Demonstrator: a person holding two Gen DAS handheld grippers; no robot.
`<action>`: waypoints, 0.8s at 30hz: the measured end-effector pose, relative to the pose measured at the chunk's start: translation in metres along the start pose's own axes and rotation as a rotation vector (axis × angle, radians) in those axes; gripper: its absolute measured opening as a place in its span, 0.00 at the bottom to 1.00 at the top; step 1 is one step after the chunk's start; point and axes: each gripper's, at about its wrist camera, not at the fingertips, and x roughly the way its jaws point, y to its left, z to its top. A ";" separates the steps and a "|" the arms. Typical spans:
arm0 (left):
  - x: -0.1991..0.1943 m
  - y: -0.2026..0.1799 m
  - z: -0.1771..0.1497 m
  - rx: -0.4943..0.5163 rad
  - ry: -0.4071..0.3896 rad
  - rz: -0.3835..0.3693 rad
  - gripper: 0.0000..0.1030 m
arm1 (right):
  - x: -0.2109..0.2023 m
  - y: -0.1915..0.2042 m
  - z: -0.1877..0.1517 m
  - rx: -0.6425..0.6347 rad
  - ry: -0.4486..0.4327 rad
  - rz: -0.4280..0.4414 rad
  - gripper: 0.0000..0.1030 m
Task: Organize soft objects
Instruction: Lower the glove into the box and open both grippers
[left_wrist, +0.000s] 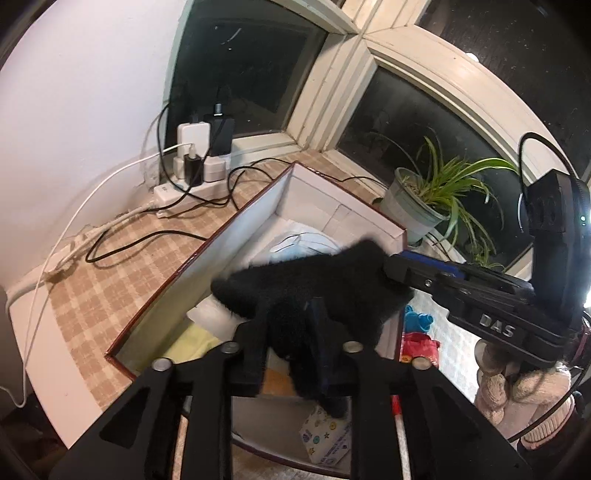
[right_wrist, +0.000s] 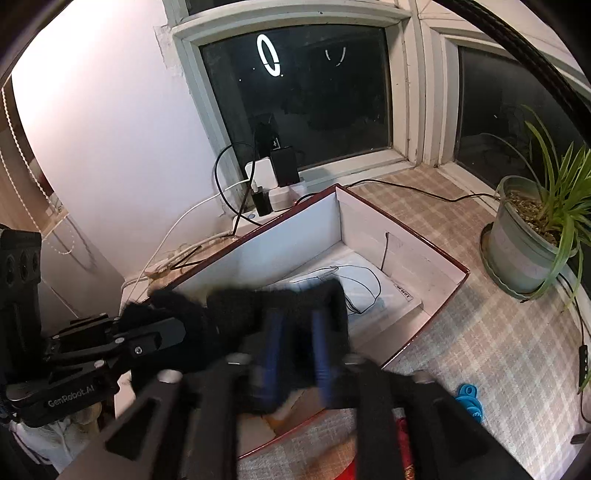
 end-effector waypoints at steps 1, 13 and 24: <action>0.000 0.001 0.000 -0.004 0.002 0.006 0.48 | -0.001 0.000 0.000 0.002 -0.003 0.003 0.47; -0.023 -0.009 -0.009 0.002 -0.012 -0.031 0.57 | -0.041 -0.012 -0.013 0.038 -0.057 0.035 0.57; -0.044 -0.091 -0.045 0.153 0.032 -0.221 0.57 | -0.109 -0.069 -0.062 0.174 -0.105 -0.001 0.57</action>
